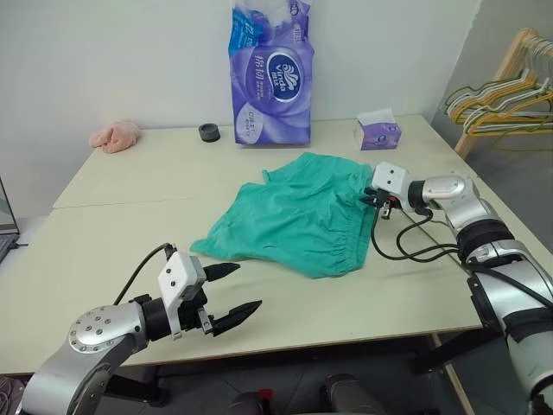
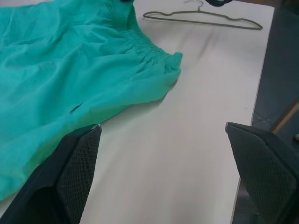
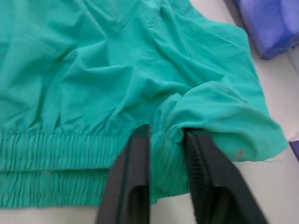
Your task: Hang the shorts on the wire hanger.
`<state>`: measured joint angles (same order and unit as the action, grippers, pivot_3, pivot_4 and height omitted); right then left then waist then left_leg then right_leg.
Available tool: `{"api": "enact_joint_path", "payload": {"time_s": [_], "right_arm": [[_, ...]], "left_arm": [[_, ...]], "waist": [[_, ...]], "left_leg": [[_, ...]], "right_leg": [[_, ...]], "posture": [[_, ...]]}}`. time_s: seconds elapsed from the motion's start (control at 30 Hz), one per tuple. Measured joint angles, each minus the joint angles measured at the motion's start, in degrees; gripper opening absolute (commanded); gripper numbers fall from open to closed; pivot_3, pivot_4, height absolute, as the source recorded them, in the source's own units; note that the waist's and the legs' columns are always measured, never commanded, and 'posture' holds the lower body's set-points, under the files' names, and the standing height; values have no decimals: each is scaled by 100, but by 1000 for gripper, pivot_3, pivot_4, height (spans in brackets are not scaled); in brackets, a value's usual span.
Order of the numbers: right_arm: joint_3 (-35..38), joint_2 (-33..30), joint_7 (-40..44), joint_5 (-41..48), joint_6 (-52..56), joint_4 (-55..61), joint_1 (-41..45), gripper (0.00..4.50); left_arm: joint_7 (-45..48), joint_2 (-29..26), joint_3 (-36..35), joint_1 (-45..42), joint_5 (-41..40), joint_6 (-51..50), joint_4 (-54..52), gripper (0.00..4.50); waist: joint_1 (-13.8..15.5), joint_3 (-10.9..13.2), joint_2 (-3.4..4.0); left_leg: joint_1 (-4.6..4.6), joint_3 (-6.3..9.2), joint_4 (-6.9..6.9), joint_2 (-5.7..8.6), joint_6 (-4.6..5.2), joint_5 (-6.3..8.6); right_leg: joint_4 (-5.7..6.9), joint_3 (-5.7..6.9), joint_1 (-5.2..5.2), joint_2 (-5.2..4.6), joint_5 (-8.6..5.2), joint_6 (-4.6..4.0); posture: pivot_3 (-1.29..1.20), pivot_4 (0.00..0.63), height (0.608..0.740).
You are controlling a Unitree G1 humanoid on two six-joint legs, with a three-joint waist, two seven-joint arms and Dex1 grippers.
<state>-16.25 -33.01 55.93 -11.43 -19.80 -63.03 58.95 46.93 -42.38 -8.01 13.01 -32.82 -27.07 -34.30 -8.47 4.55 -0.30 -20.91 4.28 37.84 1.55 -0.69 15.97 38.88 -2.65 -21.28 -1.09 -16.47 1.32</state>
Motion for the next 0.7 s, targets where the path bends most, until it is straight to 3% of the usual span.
{"api": "enact_joint_path", "payload": {"time_s": [0.23, 0.33, 0.53, 0.7], "right_arm": [[-330, -1109, -228, -826, -370, 826, -682, 4485], [-89, -1424, 179, -451, -473, 1577, -1166, 4485], [469, -1275, 1045, 1280, -279, 3885, -2839, 4485], [182, -688, 739, 1344, 177, 5638, -4001, 4485]], "left_arm": [[147, 1, 120, -48, 123, 140, 135, 4500], [232, 0, 100, -104, 188, 270, 419, 4500], [380, -31, -82, -121, 332, 536, 945, 4500], [523, -118, -352, -103, 443, 712, 1425, 4500]], "waist": [[27, -2, 10], [-23, -4, 14], [-168, -5, 13], [-230, -5, 15]], "left_leg": [[7, -4, 1, -1, 0, 0], [15, -7, 2, -14, 1, -1], [19, 4, 8, -20, 2, -1], [19, 3, 7, -19, 1, -1]], "right_leg": [[7, -2, -1, 4, -2, -2], [10, -2, 5, 14, -4, -2], [13, 3, 15, 19, -15, 17], [15, 1, 11, 19, -19, 27]], "posture": [[-157, 15, 740], [-218, 23, 740], [-231, 32, 740], [-223, 27, 740]]}}
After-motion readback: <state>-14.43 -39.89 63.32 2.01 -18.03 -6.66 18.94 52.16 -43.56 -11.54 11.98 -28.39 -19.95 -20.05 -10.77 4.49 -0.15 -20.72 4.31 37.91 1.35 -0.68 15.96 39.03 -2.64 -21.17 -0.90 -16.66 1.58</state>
